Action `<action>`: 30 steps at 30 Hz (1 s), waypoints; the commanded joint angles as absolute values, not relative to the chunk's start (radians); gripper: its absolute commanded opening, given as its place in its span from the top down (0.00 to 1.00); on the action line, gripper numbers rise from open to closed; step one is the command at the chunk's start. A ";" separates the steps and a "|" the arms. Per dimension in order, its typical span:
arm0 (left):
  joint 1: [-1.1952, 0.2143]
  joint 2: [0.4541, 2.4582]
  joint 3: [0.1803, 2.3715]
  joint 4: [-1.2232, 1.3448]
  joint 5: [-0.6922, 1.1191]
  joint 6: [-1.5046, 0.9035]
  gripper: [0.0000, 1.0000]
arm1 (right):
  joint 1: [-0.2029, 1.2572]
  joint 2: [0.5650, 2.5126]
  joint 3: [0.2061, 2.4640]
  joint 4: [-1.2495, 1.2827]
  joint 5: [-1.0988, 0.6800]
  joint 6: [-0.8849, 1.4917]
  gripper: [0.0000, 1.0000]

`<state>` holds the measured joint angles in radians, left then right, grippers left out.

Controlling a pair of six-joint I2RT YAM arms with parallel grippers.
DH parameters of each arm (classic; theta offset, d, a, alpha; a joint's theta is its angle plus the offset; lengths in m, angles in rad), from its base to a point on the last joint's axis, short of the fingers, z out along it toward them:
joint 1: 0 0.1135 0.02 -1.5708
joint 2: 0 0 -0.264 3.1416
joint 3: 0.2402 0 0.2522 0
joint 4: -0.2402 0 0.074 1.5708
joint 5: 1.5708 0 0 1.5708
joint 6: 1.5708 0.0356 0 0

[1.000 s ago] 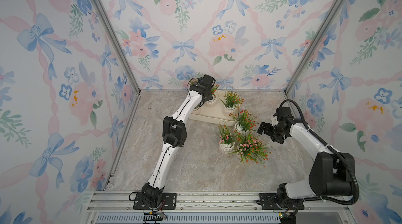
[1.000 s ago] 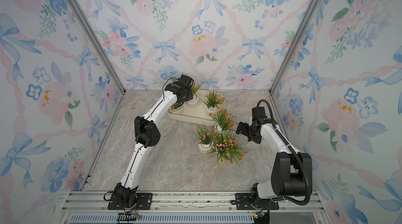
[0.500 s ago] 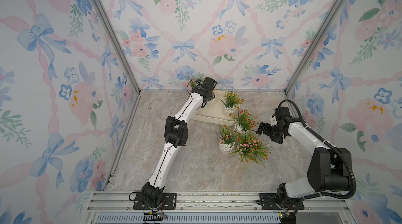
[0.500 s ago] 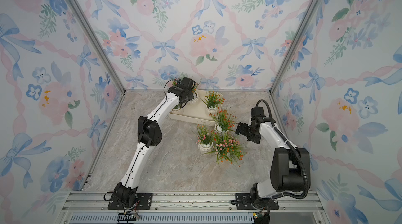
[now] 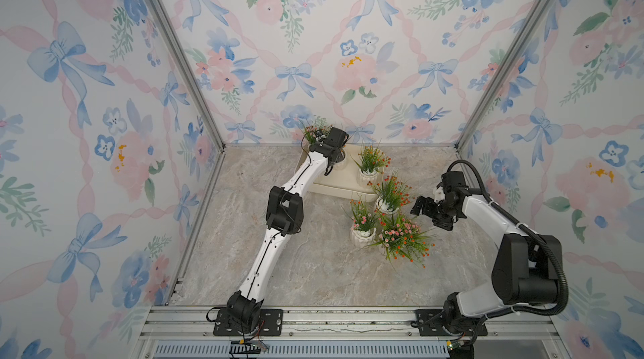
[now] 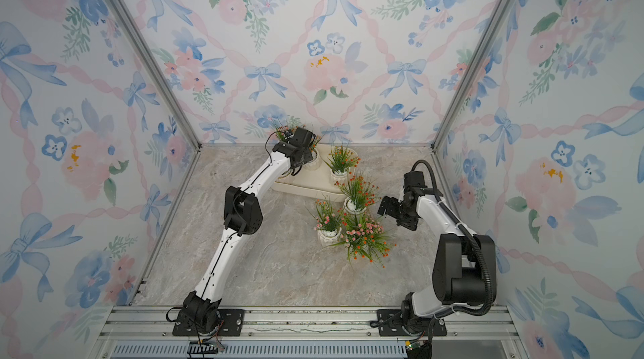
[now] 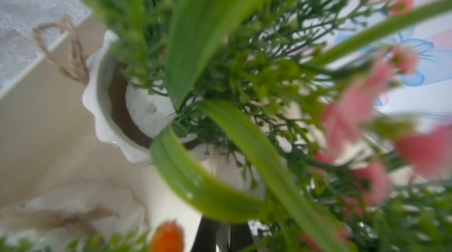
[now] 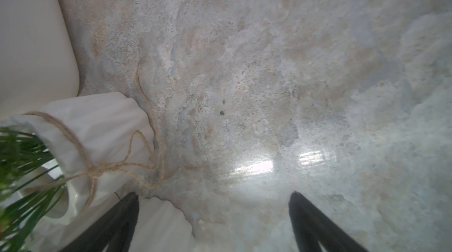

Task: Put the potted gypsophila into the storage box
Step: Place the baby's breath potted plant at the storage box.

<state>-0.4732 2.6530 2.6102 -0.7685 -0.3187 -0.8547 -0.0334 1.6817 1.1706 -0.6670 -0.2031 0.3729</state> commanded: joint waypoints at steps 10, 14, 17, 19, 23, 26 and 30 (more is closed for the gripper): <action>-0.478 2.658 2.642 -0.675 -0.367 -0.893 0.96 | -0.050 1.718 1.178 -0.664 -0.213 0.363 0.03; -0.476 2.657 2.640 -0.676 -0.374 -0.894 0.88 | -0.050 1.720 1.178 -0.664 -0.215 0.364 0.03; -0.475 2.657 2.640 -0.675 -0.374 -0.895 0.78 | -0.049 1.720 1.179 -0.664 -0.215 0.362 0.03; -0.474 2.655 2.640 -0.675 -0.374 -0.893 0.73 | -0.049 1.720 1.179 -0.666 -0.215 0.363 0.03; -0.473 2.653 2.641 -0.676 -0.372 -0.891 0.73 | -0.050 1.721 1.180 -0.666 -0.215 0.363 0.03; -0.473 2.647 2.634 -0.675 -0.373 -0.888 0.73 | -0.049 1.722 1.180 -0.666 -0.215 0.362 0.03; -0.473 2.621 2.615 -0.675 -0.377 -0.880 0.72 | -0.050 1.721 1.180 -0.667 -0.215 0.361 0.03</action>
